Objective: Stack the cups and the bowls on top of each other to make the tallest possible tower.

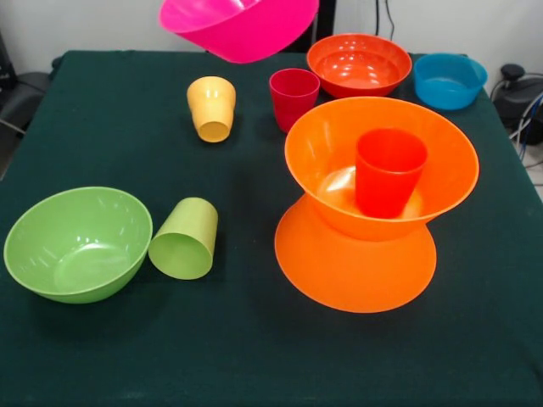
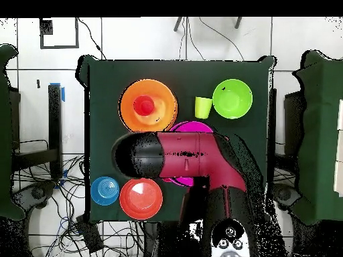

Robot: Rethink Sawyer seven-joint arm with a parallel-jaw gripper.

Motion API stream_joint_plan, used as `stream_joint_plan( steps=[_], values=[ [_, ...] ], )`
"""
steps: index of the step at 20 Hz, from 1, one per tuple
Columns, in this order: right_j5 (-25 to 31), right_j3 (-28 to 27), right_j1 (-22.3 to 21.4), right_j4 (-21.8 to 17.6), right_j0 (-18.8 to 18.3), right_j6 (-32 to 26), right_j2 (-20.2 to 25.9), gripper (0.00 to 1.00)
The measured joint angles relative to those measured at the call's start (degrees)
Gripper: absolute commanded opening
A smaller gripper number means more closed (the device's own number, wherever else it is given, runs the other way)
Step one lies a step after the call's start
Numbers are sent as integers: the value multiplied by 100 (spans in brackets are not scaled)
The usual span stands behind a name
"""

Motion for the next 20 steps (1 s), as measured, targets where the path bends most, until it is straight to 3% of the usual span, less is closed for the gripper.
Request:
stream_joint_plan(
  steps=[7,20],
  values=[
    [26,-194,249,125,381,146,-135,0],
    [-69,-486,1114,136,1013,946,-569,0]
  ],
)
